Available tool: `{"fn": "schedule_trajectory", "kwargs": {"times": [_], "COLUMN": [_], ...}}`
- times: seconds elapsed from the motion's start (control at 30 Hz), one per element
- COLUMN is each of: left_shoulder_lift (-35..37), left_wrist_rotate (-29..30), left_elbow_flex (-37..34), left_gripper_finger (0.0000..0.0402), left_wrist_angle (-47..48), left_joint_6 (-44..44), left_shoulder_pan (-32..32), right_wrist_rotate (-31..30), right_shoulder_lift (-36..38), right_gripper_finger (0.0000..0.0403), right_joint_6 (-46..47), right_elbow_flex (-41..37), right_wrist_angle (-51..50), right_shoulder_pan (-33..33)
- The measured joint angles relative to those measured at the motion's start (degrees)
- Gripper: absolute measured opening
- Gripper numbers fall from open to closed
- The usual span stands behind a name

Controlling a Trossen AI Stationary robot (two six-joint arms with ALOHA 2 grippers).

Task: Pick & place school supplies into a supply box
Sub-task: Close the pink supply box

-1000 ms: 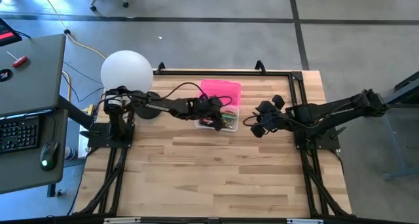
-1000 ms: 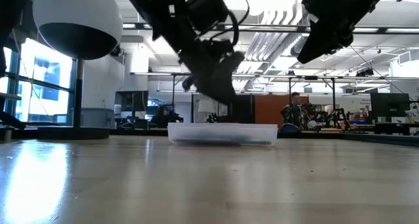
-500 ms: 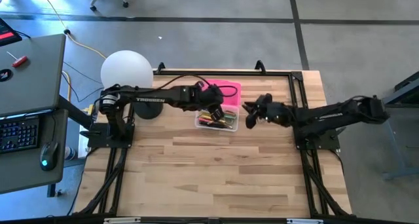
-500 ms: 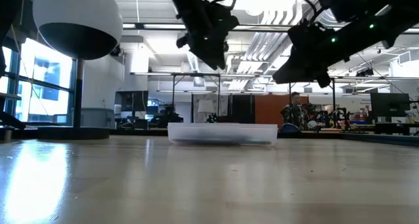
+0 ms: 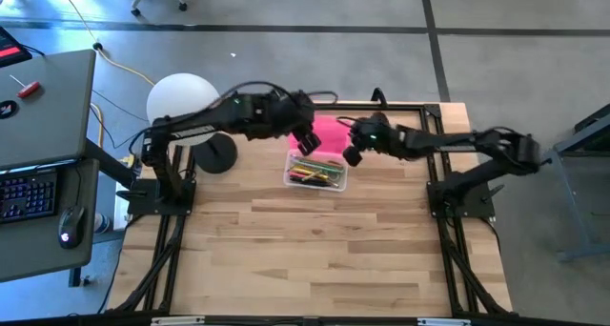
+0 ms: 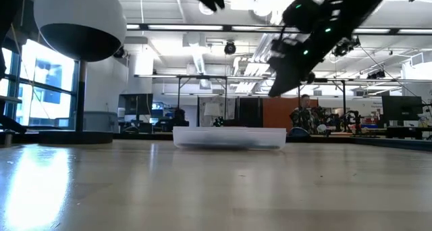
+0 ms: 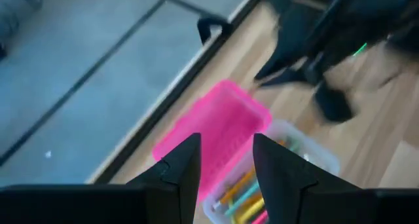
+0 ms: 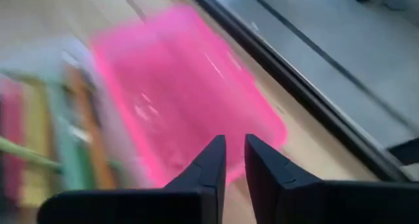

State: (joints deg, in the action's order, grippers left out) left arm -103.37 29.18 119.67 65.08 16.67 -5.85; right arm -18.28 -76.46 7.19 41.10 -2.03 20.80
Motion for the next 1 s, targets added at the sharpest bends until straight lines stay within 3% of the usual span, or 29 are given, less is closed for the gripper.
{"fn": "schedule_trajectory", "kwargs": {"times": [0.2, 0.43, 0.57, 0.73, 1.0], "left_shoulder_lift": [-0.2, -0.2, -0.2, -0.1, 0.5], "left_wrist_rotate": [0.1, 6.7, 7.6, 9.5, 12.2], "left_elbow_flex": [8.0, 9.7, 9.7, 9.7, 9.7], "left_gripper_finger": [0.017, 0.017, 0.017, 0.017, 0.017], "left_wrist_angle": [5.0, 14.6, 17.9, 17.7, 18.7], "left_joint_6": [-3.0, -3.1, -1.7, -1.4, -1.4], "left_shoulder_pan": [0.4, 0.2, 0.2, 0.2, 0.2], "right_wrist_rotate": [-1.7, 14.3, 18.3, 22.7, 22.2], "right_shoulder_lift": [-12.7, -20.0, -22.8, -27.3, -31.6], "right_gripper_finger": [0.0065, 0.0099, 0.0105, 0.01, 0.0094], "right_joint_6": [-9.3, -17.3, -18.5, -19.8, -20.3], "right_elbow_flex": [9.8, 20.6, 27.6, 29.5, 29.5], "right_wrist_angle": [-5.3, -8.7, -15.6, -16.9, -15.1], "right_shoulder_pan": [3.7, 10.3, 13.9, 15.4, 16.7]}}
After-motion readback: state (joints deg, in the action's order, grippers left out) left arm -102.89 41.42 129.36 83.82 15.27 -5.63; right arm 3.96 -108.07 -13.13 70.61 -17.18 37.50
